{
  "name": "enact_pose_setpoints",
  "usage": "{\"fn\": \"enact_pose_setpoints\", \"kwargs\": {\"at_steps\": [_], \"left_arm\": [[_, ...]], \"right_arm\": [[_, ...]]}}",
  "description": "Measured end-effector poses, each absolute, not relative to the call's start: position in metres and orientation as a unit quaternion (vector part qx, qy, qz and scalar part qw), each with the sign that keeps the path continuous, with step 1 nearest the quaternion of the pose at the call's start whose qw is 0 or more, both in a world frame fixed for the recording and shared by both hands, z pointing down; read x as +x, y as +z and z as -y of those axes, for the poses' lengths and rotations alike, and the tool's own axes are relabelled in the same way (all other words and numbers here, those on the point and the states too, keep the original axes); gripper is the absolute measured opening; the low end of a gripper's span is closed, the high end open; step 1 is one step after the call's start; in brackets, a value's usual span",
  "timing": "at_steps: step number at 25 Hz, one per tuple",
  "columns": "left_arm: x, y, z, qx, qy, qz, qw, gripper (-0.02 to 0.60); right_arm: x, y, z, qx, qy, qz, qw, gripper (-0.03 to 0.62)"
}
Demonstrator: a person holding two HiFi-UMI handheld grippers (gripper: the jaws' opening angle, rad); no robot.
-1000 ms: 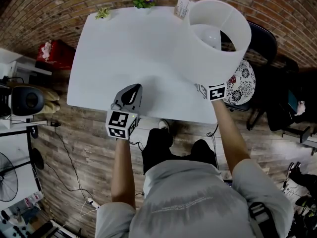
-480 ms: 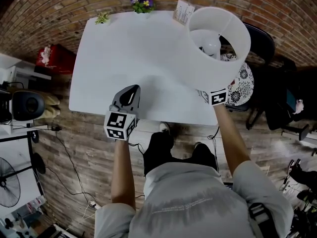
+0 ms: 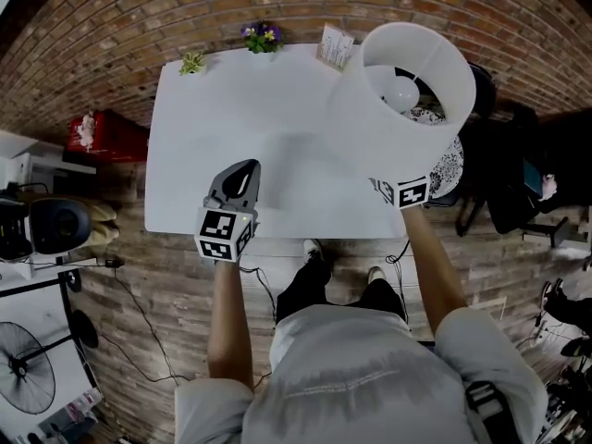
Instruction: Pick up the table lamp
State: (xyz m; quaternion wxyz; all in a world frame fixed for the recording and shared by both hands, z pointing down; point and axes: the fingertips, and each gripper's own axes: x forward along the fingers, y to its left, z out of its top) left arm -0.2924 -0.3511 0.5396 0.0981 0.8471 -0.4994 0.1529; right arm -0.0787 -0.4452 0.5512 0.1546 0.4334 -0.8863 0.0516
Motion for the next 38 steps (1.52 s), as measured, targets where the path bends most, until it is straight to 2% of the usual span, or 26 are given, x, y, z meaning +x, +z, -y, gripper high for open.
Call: {"fn": "enact_pose_setpoints", "kwargs": {"at_steps": [9, 19, 38], "left_arm": [[-0.281, 0.477, 0.381, 0.856, 0.151, 0.491, 0.058, 0.017], [-0.229, 0.419, 0.395, 0.857, 0.137, 0.497, 0.015, 0.017], [-0.163, 0.346, 0.402, 0.865, 0.112, 0.487, -0.051, 0.017]], "right_arm": [[-0.060, 0.496, 0.439, 0.435, 0.057, 0.884, 0.163, 0.124], [-0.008, 0.445, 0.436, 0.431, 0.051, 0.884, 0.174, 0.124], [0.061, 0.354, 0.414, 0.448, 0.001, 0.879, 0.166, 0.126]]}}
